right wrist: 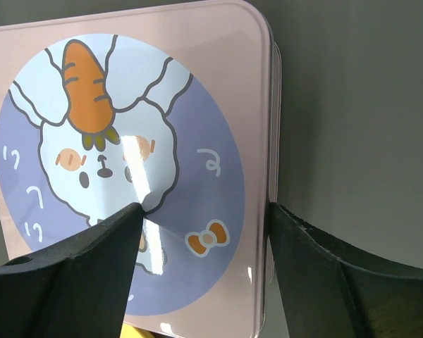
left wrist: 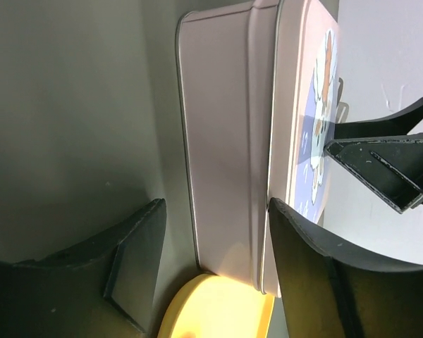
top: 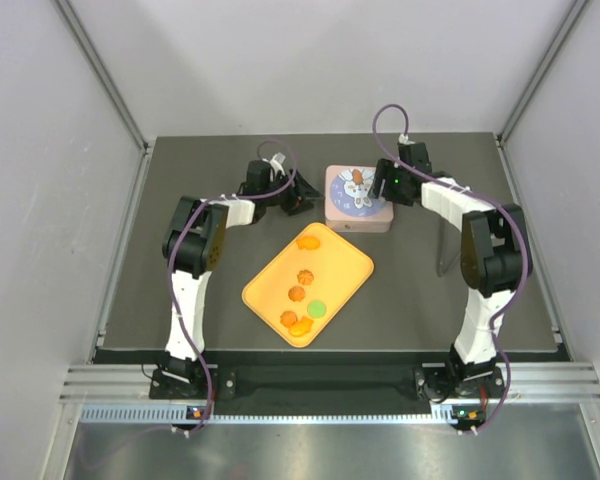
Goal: Pack the cookies
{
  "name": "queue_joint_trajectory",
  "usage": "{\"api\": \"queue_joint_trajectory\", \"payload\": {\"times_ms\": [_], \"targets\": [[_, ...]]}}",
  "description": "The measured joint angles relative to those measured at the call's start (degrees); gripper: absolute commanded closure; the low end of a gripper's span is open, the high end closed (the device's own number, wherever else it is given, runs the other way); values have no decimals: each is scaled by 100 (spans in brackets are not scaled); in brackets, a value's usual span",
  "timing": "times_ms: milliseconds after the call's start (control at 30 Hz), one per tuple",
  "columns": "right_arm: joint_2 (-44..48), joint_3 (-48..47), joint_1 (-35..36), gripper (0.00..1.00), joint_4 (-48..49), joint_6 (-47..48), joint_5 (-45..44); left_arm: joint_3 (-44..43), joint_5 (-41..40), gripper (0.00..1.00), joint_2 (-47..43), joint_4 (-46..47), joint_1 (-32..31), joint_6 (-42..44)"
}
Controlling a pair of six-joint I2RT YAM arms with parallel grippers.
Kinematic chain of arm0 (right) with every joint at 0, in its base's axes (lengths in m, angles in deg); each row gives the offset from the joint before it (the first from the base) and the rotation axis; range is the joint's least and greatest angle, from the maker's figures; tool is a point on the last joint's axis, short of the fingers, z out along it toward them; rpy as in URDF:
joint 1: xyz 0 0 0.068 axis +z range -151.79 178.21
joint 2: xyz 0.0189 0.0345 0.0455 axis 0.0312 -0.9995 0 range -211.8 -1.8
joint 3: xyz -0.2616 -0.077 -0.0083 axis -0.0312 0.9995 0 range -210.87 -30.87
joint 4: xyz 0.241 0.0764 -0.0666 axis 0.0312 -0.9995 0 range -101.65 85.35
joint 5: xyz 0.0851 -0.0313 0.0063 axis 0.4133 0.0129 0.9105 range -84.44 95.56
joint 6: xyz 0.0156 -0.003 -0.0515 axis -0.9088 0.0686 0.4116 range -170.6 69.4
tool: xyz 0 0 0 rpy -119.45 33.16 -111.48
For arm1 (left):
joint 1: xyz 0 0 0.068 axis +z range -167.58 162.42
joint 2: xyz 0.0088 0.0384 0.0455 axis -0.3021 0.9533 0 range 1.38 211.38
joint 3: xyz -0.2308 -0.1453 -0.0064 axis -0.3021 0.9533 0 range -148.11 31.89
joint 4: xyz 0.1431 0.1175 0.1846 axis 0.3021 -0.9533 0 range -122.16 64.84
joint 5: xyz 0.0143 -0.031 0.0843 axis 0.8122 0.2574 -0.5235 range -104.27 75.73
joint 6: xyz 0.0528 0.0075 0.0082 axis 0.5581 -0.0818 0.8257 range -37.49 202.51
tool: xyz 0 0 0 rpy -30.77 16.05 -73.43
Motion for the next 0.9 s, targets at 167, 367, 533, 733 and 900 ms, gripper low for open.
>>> {"api": "queue_joint_trajectory", "payload": {"times_ms": [167, 367, 533, 733, 900], "targets": [[-74, -114, 46, 27, -85, 61, -57, 249, -96, 29, -127, 177, -7, -94], [-170, -284, 68, 25, -221, 105, -55, 376, -284, 5, -243, 249, -11, -131], [-181, -310, 74, 23, -247, 151, -55, 330, -470, 3, -348, 258, -11, -127], [-278, -492, 87, 22, -402, 273, -15, -238, -551, 1, -317, 55, -11, 26], [-341, -599, 92, 22, -490, 348, 11, -1040, -614, 1, -46, -81, -11, 184]]}}
